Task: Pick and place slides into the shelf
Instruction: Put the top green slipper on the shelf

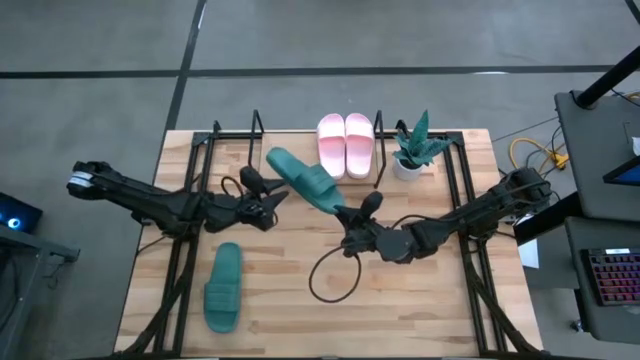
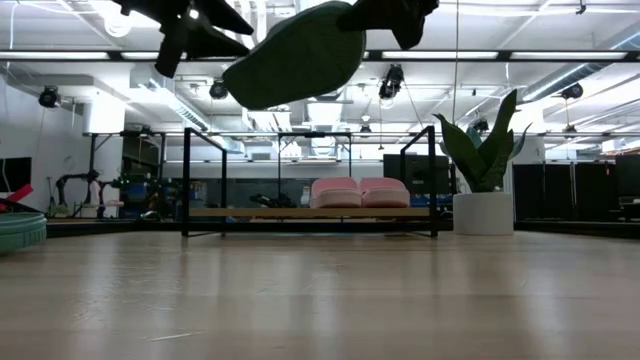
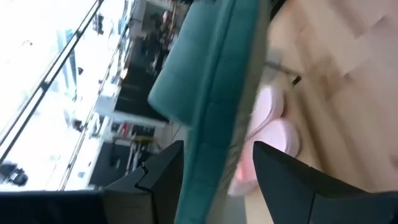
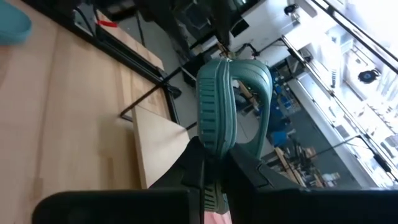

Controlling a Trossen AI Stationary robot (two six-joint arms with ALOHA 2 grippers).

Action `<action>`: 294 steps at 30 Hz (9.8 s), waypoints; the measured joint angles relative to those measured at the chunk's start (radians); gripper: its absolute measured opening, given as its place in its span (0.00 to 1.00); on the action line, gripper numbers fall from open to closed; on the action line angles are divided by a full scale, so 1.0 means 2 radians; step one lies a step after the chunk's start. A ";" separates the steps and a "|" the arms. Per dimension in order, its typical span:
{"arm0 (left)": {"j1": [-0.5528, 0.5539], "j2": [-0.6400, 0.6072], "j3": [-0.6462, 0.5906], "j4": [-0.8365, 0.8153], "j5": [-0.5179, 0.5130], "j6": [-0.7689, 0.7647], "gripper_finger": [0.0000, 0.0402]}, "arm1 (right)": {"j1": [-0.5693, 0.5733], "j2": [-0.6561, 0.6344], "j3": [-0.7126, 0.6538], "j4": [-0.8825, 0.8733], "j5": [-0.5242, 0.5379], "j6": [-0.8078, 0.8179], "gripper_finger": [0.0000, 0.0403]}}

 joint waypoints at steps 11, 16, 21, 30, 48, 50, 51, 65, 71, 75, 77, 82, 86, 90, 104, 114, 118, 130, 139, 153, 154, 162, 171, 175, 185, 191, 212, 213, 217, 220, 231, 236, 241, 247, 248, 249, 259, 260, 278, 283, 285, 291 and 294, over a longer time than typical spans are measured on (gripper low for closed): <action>0.039 0.022 0.003 -0.005 -0.013 0.000 0.44 | 0.003 0.000 0.000 0.000 -0.023 -0.001 0.06; 0.046 0.036 0.011 -0.004 -0.013 0.000 0.31 | 0.003 -0.001 0.000 0.000 -0.021 -0.003 0.06; 0.048 0.044 0.020 -0.005 -0.013 0.001 0.16 | 0.004 -0.001 0.000 0.001 -0.019 -0.011 0.13; 0.075 -0.005 -0.002 0.002 0.072 -0.005 0.15 | 0.037 -0.016 0.013 0.001 0.051 -0.036 0.36; 0.079 -0.019 -0.118 0.219 0.308 0.127 0.14 | 0.094 -0.145 0.009 -0.068 -0.145 0.076 0.34; 0.079 -0.012 -0.122 0.233 0.317 0.145 0.14 | 0.086 -0.146 0.009 -0.081 -0.145 0.091 0.34; 0.080 -0.009 -0.125 0.238 0.317 0.154 0.14 | 0.081 -0.143 0.009 -0.083 -0.145 0.092 0.34; 0.096 0.008 -0.129 0.269 0.310 0.179 0.14 | 0.072 -0.009 0.103 -0.170 -0.032 0.030 0.48; 0.097 0.010 -0.130 0.276 0.298 0.179 0.14 | 0.070 0.039 0.190 -0.303 -0.032 0.093 0.47; 0.096 0.010 -0.130 0.276 0.300 0.179 0.14 | 0.064 0.064 0.237 -0.383 -0.031 0.138 0.45; 0.096 0.010 -0.130 0.277 0.300 0.178 0.14 | 0.059 0.073 0.255 -0.406 -0.031 0.157 0.45; 0.096 0.010 -0.130 0.276 0.300 0.178 0.14 | 0.047 0.079 0.262 -0.430 -0.031 0.171 0.43; 0.096 0.010 -0.131 0.276 0.299 0.175 0.14 | 0.042 0.079 0.262 -0.431 -0.025 0.171 0.40; 0.096 0.010 -0.131 0.277 0.299 0.169 0.14 | 0.039 0.080 0.262 -0.433 -0.018 0.171 0.31; 0.096 0.010 -0.130 0.278 0.272 0.098 0.31 | 0.036 0.080 0.261 -0.463 0.061 0.172 0.02; 0.094 -0.001 -0.142 0.262 0.195 0.020 0.57 | 0.011 0.082 0.252 -0.503 0.068 0.213 0.02; 0.091 -0.012 -0.142 0.233 0.230 -0.033 0.58 | 0.000 0.081 0.245 -0.491 0.084 0.216 0.02; 0.090 -0.046 -0.047 0.039 0.278 -0.204 0.58 | -0.017 0.081 0.196 -0.425 0.140 0.141 0.02; 0.088 -0.004 0.045 -0.066 0.278 -0.257 0.58 | -0.035 0.081 0.149 -0.246 0.144 -0.037 0.02; 0.087 0.112 0.184 -0.214 0.278 -0.290 0.58 | -0.053 0.081 0.150 -0.234 0.134 -0.071 0.02; 0.087 0.120 0.189 -0.213 0.277 -0.282 0.58 | -0.053 0.081 0.150 -0.234 0.134 -0.072 0.02; 0.088 0.168 0.225 -0.208 0.215 -0.252 0.58 | -0.053 0.081 0.150 -0.234 0.130 -0.080 0.02; 0.093 0.191 0.231 -0.207 0.171 -0.229 0.58 | -0.053 0.081 0.150 -0.235 0.112 -0.082 0.02; 0.094 0.198 0.232 -0.207 0.151 -0.226 0.58 | -0.053 0.081 0.150 -0.235 0.112 -0.084 0.02; 0.094 0.199 0.232 -0.208 0.105 -0.224 0.58 | -0.053 0.081 0.151 -0.231 0.103 -0.086 0.02; 0.094 0.200 0.232 -0.207 0.104 -0.224 0.58 | -0.053 0.080 0.151 -0.193 0.082 -0.110 0.02; 0.094 0.199 0.232 -0.199 0.072 -0.185 0.15 | -0.046 0.080 0.151 -0.142 0.070 -0.149 0.02; 0.094 0.199 0.232 -0.198 0.071 -0.184 0.10 | -0.046 0.080 0.151 -0.142 0.069 -0.148 0.02; 0.095 0.199 0.232 -0.197 0.064 -0.182 0.02 | -0.046 0.078 0.151 -0.142 0.065 -0.121 0.02; 0.095 0.199 0.233 -0.194 0.064 -0.174 0.01 | -0.045 0.070 0.151 -0.145 0.063 -0.115 0.02; 0.095 0.171 0.229 -0.258 -0.059 -0.202 0.00 | -0.032 0.020 0.152 -0.271 0.131 0.028 0.11; 0.095 0.177 0.227 -0.265 -0.076 -0.231 0.00 | -0.031 -0.034 0.151 -0.367 0.046 0.189 0.11; 0.096 0.195 0.225 -0.261 -0.143 -0.270 0.00 | -0.031 -0.080 0.122 -0.360 0.017 0.212 0.11; 0.108 0.231 0.208 -0.250 -0.209 -0.293 0.00 | -0.031 -0.129 0.075 -0.334 0.000 0.212 0.11; 0.114 0.239 0.203 -0.240 -0.217 -0.293 0.00 | -0.032 -0.138 0.065 -0.321 -0.009 0.211 0.11; 0.119 0.247 0.199 -0.230 -0.220 -0.293 0.00 | -0.032 -0.146 0.054 -0.306 -0.019 0.208 0.11; 0.150 0.327 0.189 -0.170 -0.218 -0.293 0.00 | -0.032 -0.196 -0.028 -0.210 -0.038 0.160 0.11; 0.152 0.334 0.189 -0.163 -0.218 -0.293 0.00 | -0.032 -0.199 -0.031 -0.209 -0.038 0.160 0.11; 0.185 0.370 0.145 -0.078 -0.173 -0.294 0.00 | -0.031 -0.208 -0.040 -0.210 -0.038 0.163 0.11; 0.192 0.370 0.115 -0.006 -0.159 -0.254 0.00 | -0.031 -0.208 -0.040 -0.210 -0.038 0.163 0.11; 0.196 0.370 0.102 0.027 -0.156 -0.240 0.00 | -0.031 -0.208 -0.040 -0.210 -0.038 0.163 0.11; 0.197 0.370 0.077 0.093 -0.135 -0.211 0.00 | -0.032 -0.208 -0.040 -0.210 -0.038 0.163 0.11; 0.197 0.370 0.077 0.093 -0.129 -0.211 0.00 | -0.032 -0.208 -0.040 -0.210 -0.038 0.163 0.11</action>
